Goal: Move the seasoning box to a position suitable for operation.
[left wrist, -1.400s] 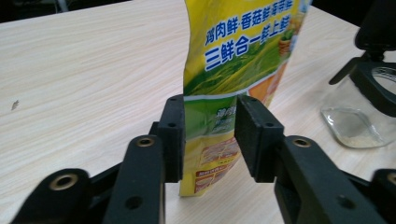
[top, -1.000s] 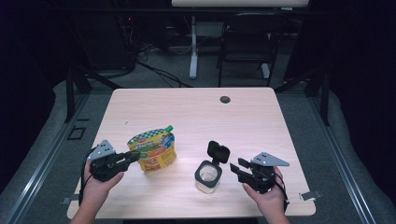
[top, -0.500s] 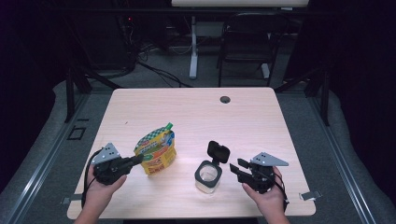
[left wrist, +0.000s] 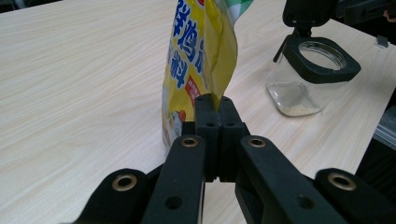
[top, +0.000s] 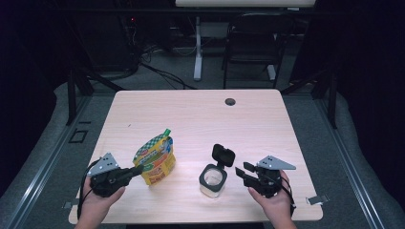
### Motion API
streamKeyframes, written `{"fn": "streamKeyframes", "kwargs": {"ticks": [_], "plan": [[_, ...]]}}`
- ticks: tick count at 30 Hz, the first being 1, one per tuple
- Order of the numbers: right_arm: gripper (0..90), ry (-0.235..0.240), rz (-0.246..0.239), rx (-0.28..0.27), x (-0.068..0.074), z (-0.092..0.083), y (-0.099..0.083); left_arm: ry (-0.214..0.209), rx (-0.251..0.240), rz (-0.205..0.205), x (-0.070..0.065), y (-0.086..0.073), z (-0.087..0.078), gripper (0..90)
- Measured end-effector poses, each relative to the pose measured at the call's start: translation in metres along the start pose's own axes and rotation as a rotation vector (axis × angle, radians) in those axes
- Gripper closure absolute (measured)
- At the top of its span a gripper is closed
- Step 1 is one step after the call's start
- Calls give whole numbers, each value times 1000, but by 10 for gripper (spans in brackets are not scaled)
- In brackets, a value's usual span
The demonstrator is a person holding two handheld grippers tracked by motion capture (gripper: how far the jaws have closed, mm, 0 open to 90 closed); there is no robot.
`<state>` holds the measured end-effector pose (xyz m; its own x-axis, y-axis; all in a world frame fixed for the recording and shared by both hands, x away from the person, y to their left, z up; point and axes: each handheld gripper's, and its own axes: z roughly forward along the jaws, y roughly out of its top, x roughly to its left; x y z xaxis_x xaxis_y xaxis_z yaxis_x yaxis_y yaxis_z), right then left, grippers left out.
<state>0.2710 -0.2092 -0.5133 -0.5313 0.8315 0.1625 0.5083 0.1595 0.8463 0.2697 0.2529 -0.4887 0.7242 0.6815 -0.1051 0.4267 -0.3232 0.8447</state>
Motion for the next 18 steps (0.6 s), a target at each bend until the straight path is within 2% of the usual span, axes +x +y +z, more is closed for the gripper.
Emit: {"fn": "streamKeyframes", "kwargs": {"ticks": [8, 11, 16, 18], "plan": [[589, 0, -2, 5, 1, 1, 0, -1, -15, -36, 3, -2, -2, 881], [589, -1, -1, 7, 1, 2, 0, 7, -11, -44, 4, -2, 0, 811], [589, 2, 0, 8, 0, 2, -1, -1, -10, -85, 7, -3, 7, 738], [589, 4, 2, 8, 0, 2, -1, -13, 8, -105, 8, -3, 10, 718]]}}
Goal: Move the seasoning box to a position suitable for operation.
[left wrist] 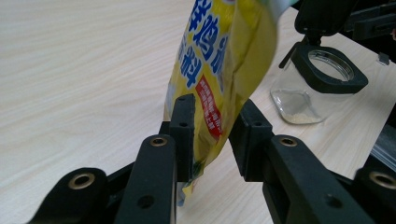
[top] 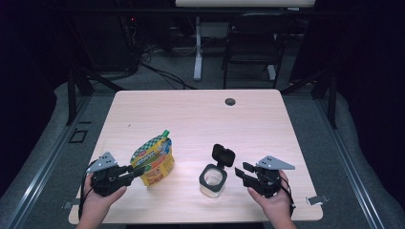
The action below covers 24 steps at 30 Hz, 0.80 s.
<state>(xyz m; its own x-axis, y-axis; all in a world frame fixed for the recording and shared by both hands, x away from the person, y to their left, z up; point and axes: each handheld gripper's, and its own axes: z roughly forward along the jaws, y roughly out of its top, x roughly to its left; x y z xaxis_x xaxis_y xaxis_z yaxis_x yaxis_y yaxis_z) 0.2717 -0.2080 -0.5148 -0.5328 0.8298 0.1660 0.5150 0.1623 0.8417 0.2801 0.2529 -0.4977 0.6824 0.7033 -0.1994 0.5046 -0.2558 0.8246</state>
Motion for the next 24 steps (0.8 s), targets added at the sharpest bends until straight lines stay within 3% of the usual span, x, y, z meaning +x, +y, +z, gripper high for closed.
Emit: {"fn": "streamKeyframes", "kwargs": {"ticks": [17, 24], "plan": [[584, 5, 7, -6, -2, 0, 0, -7, 21, -95, 6, 2, 21, 563], [583, 4, 4, -3, -2, 0, 0, -5, 50, -91, 4, 5, 31, 529]]}}
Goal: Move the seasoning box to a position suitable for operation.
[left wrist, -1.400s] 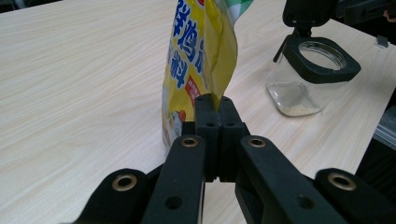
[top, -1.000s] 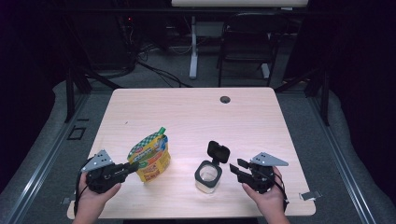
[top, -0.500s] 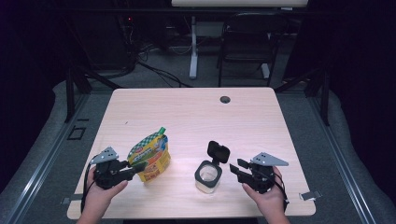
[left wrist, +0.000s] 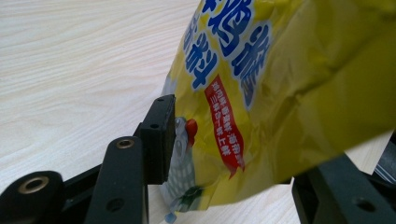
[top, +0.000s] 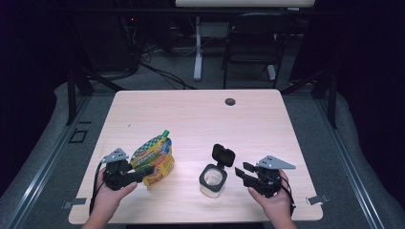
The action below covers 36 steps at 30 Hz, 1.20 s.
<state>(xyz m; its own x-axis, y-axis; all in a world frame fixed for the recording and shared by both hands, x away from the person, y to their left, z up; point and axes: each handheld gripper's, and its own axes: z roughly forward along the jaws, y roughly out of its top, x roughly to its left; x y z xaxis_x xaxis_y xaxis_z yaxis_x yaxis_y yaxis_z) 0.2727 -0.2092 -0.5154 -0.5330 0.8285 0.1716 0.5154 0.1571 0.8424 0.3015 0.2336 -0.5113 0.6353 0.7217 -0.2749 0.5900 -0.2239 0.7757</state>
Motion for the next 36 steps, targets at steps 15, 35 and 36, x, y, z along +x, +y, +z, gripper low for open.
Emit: {"fn": "streamKeyframes", "kwargs": {"ticks": [15, 35, 36], "plan": [[582, 3, 2, 0, -1, 0, 0, -4, -1, -19, 6, -6, 17, 462], [580, 3, 0, 6, 0, 0, -1, 5, -10, -19, 12, -19, 33, 401], [581, 3, 0, 5, 0, 0, -1, 1, -5, -20, 12, -19, 33, 398]]}}
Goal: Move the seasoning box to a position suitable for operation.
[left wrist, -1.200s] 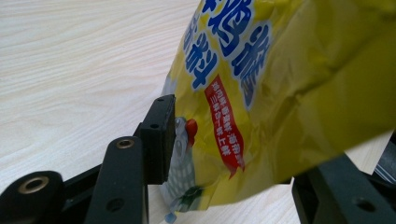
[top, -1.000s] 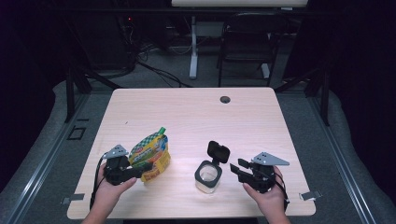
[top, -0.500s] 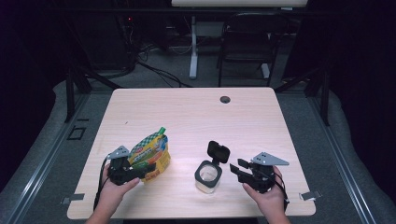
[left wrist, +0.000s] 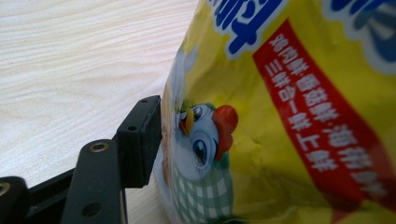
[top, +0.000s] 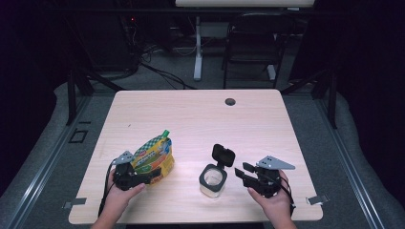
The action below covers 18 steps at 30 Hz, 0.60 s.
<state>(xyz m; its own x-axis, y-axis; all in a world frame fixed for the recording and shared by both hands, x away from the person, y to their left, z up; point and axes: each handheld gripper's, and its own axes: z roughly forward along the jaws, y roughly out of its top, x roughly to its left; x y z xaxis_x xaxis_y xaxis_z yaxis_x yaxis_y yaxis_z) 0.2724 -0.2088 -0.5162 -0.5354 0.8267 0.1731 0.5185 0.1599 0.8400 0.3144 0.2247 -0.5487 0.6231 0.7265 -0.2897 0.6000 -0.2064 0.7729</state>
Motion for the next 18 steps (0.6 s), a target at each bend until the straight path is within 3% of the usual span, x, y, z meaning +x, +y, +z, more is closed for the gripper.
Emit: {"fn": "streamKeyframes", "kwargs": {"ticks": [3, 18], "plan": [[581, -1, -5, 5, 0, 0, 0, 3, -18, 0, 0, -2, 2, 391], [581, 0, -10, 10, 1, 0, 0, 15, -4, -7, 2, -11, 9, 367]]}}
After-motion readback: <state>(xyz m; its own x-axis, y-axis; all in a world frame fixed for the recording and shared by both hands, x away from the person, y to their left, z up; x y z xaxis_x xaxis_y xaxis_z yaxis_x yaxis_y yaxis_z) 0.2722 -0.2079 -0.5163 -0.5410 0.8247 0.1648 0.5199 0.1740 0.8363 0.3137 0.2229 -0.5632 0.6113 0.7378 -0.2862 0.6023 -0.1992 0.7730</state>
